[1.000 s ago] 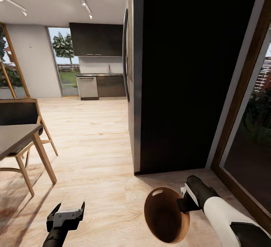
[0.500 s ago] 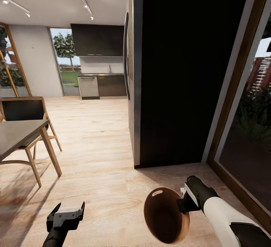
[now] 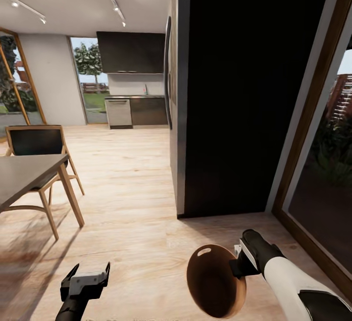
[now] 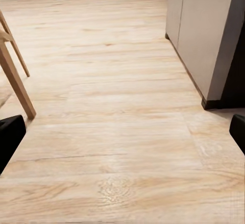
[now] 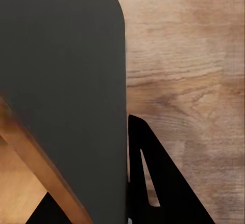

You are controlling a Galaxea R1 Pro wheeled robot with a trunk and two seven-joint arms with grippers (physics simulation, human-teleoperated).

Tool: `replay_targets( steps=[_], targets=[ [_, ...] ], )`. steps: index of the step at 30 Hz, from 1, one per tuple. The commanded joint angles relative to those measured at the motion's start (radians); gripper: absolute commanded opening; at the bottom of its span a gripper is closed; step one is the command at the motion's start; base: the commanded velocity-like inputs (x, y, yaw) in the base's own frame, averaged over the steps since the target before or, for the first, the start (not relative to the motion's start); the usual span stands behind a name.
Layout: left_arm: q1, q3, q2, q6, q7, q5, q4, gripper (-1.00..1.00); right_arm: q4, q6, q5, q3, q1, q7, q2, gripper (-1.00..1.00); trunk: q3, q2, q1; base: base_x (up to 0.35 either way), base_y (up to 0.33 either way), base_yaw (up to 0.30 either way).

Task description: Put the three can of soda from the living room inside the tash can in the kitchen.

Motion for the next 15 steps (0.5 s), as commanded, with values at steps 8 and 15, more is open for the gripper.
replay_targets(
  steps=[8,15],
  targets=[
    [0.000,0.000,0.000,0.001,-0.001,0.000,0.000,1.00,0.000,0.002,-0.022,-0.005,0.000,0.005,-0.001,-1.00,0.000,0.000,0.000,-0.211,0.000,0.215],
    [0.000,0.000,0.000,0.001,0.000,0.000,0.000,1.00,0.000,0.002,-0.022,-0.005,0.000,0.005,0.001,-1.00,0.000,0.000,0.000,-0.312,0.000,0.091]
  ],
)
